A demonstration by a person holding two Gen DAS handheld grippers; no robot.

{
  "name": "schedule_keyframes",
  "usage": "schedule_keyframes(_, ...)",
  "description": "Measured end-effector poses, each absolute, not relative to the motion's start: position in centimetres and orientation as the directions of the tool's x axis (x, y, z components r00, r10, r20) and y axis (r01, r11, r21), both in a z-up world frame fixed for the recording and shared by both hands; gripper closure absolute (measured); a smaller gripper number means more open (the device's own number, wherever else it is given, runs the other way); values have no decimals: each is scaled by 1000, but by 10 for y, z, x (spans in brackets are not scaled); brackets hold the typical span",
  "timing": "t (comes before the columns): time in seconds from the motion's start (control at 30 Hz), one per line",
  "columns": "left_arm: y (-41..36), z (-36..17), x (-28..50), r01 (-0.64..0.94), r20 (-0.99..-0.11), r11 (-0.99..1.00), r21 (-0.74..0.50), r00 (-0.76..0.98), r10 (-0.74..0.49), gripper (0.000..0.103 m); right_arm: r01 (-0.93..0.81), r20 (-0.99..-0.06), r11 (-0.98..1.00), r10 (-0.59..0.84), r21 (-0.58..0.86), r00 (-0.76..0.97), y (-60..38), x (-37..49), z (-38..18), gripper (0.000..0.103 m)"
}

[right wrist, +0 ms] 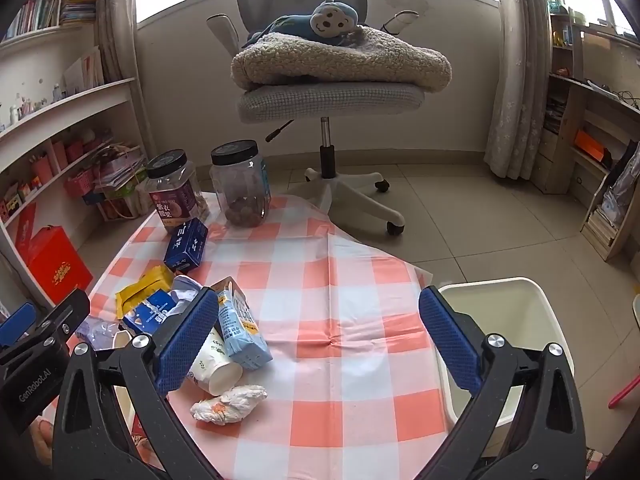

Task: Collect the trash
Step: 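Grasp the white-and-red instant noodle bowl with the left gripper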

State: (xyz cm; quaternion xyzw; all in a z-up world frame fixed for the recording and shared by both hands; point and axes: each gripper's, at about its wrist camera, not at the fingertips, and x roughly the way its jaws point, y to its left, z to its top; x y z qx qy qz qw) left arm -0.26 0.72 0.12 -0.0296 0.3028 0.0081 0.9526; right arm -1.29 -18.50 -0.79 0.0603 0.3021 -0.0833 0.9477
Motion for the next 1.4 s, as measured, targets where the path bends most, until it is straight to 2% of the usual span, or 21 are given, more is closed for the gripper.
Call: schedule_keyframes(1.4,16,-13,-6,-65,-602,996,-55,798,19,7,185,-590,981,-114,62,799,-181,-12,-12,7)
